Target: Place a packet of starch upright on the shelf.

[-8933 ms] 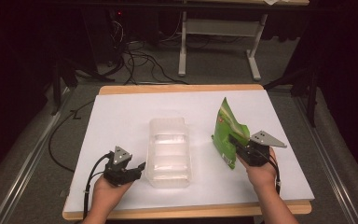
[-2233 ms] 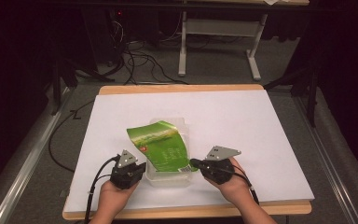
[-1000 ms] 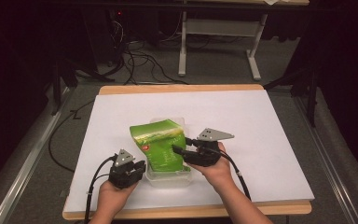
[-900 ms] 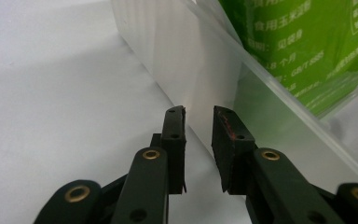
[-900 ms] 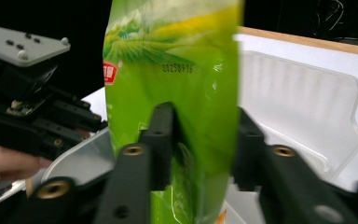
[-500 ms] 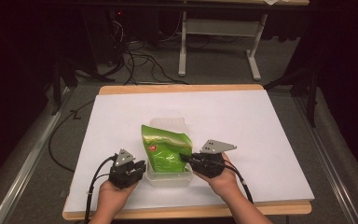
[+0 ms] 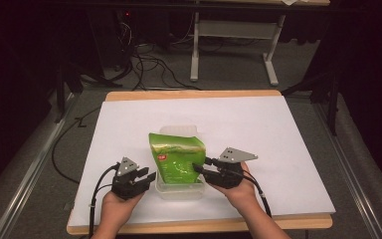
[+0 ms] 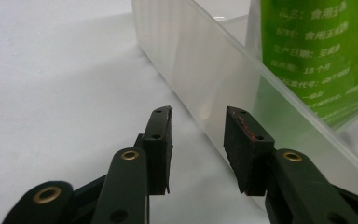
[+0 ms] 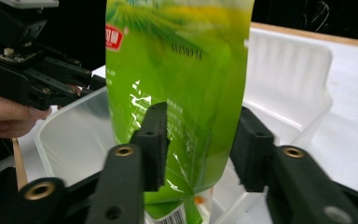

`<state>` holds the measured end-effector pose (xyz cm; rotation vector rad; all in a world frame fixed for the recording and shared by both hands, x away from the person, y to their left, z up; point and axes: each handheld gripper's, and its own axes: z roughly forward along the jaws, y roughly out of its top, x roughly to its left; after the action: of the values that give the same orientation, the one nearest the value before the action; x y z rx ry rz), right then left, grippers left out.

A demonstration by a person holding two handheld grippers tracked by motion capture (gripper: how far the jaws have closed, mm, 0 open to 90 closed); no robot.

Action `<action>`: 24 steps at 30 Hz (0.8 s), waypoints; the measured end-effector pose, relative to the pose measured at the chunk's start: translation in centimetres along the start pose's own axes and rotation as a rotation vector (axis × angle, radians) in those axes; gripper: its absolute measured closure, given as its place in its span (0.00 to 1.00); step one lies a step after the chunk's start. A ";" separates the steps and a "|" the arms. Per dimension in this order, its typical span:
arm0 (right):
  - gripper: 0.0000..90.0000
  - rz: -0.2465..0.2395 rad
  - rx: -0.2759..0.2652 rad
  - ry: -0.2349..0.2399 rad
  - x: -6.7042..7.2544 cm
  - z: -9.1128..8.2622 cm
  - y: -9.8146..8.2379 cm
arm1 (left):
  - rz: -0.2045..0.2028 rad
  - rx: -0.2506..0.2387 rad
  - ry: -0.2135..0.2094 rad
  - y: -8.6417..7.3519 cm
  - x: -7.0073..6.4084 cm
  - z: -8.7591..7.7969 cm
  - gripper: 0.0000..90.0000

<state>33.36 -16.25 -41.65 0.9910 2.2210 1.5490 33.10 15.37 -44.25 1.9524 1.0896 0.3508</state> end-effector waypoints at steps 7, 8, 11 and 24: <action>0.49 -0.010 -0.029 -0.038 -0.5 -1.0 0.4 | -0.008 -0.019 0.027 0.1 0.7 -0.5 0.64; 0.48 -0.013 -0.032 -0.045 -0.6 -1.2 0.4 | -0.007 -0.023 0.035 0.1 0.9 -0.7 0.63; 0.47 -0.019 -0.038 -0.071 -1.2 -2.1 0.2 | -0.013 -0.028 0.054 0.1 1.4 -1.0 0.60; 0.44 0.012 0.031 -0.332 -7.2 -8.1 -3.2 | -0.052 -0.029 0.108 -0.1 3.0 -1.4 0.53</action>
<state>32.86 -27.48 -42.46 1.1758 2.0159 1.2502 33.95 18.56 -43.95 1.8945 1.1954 0.4458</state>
